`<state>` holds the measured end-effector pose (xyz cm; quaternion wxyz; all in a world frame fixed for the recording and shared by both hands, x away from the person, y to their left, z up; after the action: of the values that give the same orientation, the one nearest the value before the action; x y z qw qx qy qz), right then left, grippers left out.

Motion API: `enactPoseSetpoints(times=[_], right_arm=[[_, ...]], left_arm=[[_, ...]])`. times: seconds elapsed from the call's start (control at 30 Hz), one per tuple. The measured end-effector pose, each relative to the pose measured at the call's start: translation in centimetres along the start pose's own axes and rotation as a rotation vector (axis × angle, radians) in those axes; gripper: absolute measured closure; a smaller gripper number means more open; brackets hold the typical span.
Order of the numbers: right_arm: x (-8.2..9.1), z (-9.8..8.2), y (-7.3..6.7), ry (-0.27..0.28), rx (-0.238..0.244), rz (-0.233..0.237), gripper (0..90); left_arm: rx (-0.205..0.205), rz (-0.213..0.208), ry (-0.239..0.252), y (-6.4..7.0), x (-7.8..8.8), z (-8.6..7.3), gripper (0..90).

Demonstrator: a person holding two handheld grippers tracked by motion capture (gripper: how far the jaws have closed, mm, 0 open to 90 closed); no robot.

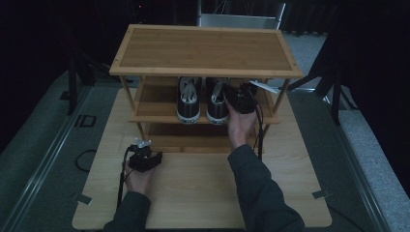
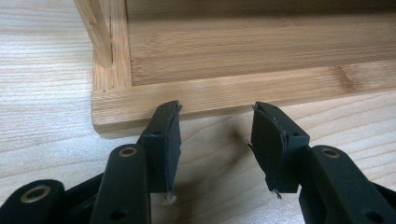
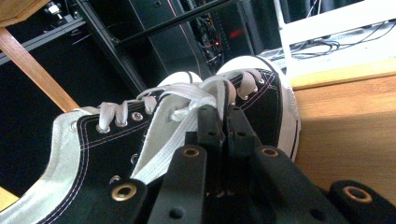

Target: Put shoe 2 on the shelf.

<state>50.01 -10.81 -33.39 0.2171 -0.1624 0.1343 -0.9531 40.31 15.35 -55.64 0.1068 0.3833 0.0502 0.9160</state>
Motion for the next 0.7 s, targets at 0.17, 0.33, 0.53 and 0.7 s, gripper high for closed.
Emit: enactPoseSetpoints(times=[0.17, 0.33, 0.53, 0.7], right_arm=[[0.0, -0.1, -0.1, -0.007, -0.024, 0.011, 87.0], [0.1, -0.1, -0.3, -0.013, -0.032, 0.025, 86.3], [0.4, -0.2, -0.8, -0.021, -0.038, 0.05, 85.4], [0.4, -0.3, -1.0, -0.026, -0.032, 0.06, 85.1]], left_arm=[[0.0, 0.0, 0.0, 0.0, 0.0, 0.0, 52.4], [0.003, -0.001, 0.0, 0.0, 0.0, 0.0, 52.4], [-0.003, -0.01, 0.005, 0.3, 0.0, 0.1, 53.8], [0.003, -0.018, -0.001, 0.4, -0.1, 0.0, 53.7]])
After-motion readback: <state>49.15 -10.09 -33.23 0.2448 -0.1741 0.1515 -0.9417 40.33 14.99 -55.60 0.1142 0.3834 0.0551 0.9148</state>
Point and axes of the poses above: each handheld gripper's, and its own axes: x roughly backward along the jaws, z roughly out of its top, y roughly to its right, the point moved 8 cm from there along -x, roughly forward along the jaws, and after that the axes turned 4 degrees about x, right-handed, at the moved point
